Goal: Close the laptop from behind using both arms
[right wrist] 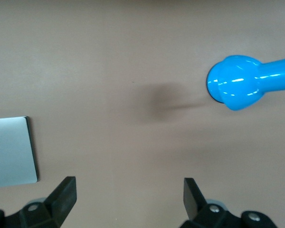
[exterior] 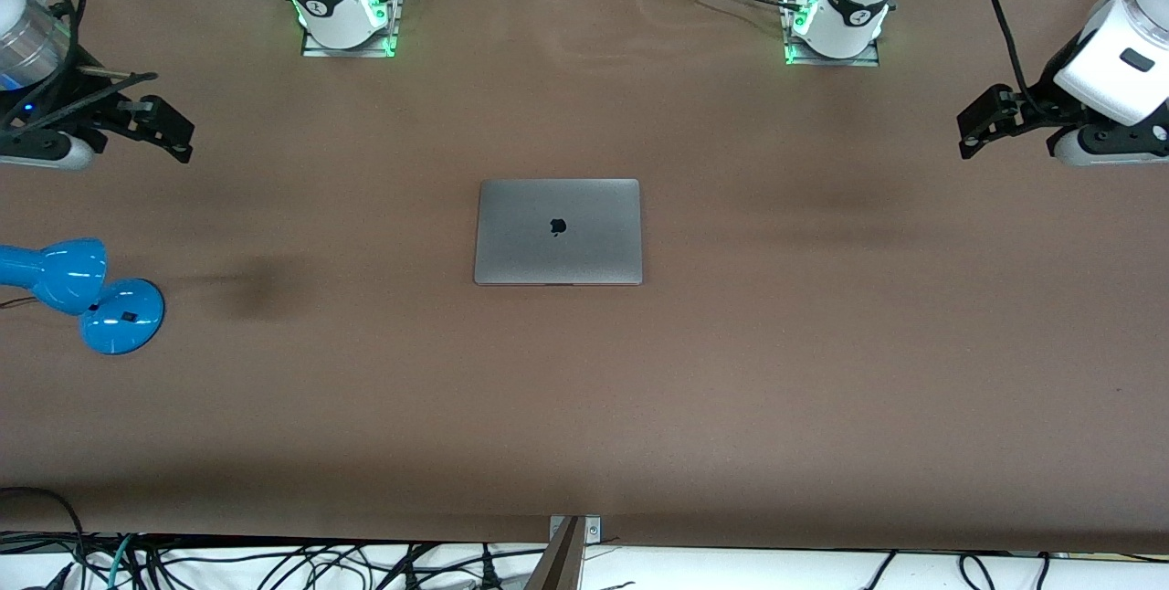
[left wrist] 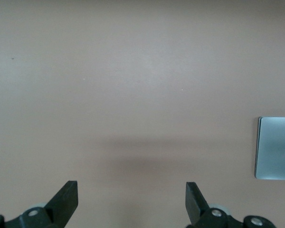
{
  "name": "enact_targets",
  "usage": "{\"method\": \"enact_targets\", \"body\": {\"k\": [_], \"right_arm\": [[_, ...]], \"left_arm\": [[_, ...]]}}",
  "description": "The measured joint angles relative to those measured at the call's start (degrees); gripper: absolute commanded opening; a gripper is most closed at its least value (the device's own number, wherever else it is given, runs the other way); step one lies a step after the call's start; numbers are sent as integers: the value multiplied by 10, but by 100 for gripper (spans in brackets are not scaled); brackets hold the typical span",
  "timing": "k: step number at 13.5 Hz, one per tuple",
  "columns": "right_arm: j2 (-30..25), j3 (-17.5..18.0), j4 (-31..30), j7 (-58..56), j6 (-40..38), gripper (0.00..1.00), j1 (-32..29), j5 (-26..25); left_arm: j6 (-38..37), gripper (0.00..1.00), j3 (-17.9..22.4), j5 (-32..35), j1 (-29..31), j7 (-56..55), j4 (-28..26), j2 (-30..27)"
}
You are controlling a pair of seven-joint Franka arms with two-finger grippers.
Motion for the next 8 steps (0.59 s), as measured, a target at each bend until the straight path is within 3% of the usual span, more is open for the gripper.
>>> {"method": "enact_targets", "body": {"k": [4,8], "right_arm": [[0,-7,-7,0,-3,100,0,60],[0,-12,-23,0,-5,100,0,72]], "left_arm": [[0,100,5,-14,-16,-10,-3,0],[29,100,38,-61,-16,-8,-20,0]]}}
